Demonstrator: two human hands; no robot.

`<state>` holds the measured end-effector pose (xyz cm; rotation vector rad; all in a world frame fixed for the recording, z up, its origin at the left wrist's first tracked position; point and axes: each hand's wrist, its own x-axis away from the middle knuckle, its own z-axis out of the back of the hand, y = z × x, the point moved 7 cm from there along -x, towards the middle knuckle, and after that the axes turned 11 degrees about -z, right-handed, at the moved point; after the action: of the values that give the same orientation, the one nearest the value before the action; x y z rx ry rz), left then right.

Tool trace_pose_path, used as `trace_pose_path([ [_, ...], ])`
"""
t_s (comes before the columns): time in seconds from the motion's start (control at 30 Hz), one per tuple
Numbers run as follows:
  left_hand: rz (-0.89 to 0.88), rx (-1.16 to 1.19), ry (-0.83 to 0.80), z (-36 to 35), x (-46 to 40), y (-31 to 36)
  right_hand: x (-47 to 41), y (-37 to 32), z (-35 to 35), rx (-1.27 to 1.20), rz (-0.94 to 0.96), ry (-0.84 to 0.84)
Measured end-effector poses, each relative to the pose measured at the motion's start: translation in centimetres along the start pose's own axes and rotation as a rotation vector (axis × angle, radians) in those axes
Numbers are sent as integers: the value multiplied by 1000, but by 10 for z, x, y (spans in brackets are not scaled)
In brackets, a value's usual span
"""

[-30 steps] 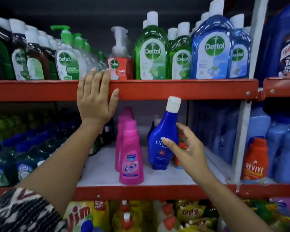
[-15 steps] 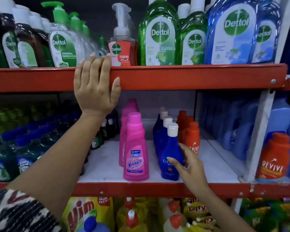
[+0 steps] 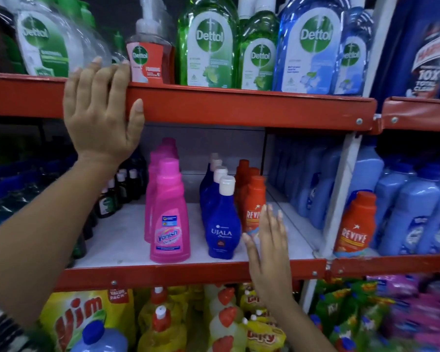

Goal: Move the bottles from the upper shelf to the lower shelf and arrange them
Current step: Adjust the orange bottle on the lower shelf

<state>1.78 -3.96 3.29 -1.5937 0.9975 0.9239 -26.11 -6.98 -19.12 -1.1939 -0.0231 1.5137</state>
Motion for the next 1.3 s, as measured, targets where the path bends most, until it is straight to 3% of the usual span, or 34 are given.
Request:
trace_pose_path([
  [0.2,60,119,-38,-2,0,-2,-14,57,86,55,-113,371],
  [0.3,78,146,-50,-3,2,-3,-31,90,121,-4,-237,462],
  [0.6,79,146,-38,0,1,-2,-70,139,140,-27,-380,285],
  [0.83,70,173,-47,0,0,-2,-47,125,137,-56,-306,366],
  [1.07,78,187,-55,-3,0,-2,-26,64,133,57,-133,463],
  [1.17,81,167,-61,-4,0,-3,-26,29,120,84,-81,395],
  [1.3,60,112,-57,1,1,-2,-38,7,92,-57,-118,190],
])
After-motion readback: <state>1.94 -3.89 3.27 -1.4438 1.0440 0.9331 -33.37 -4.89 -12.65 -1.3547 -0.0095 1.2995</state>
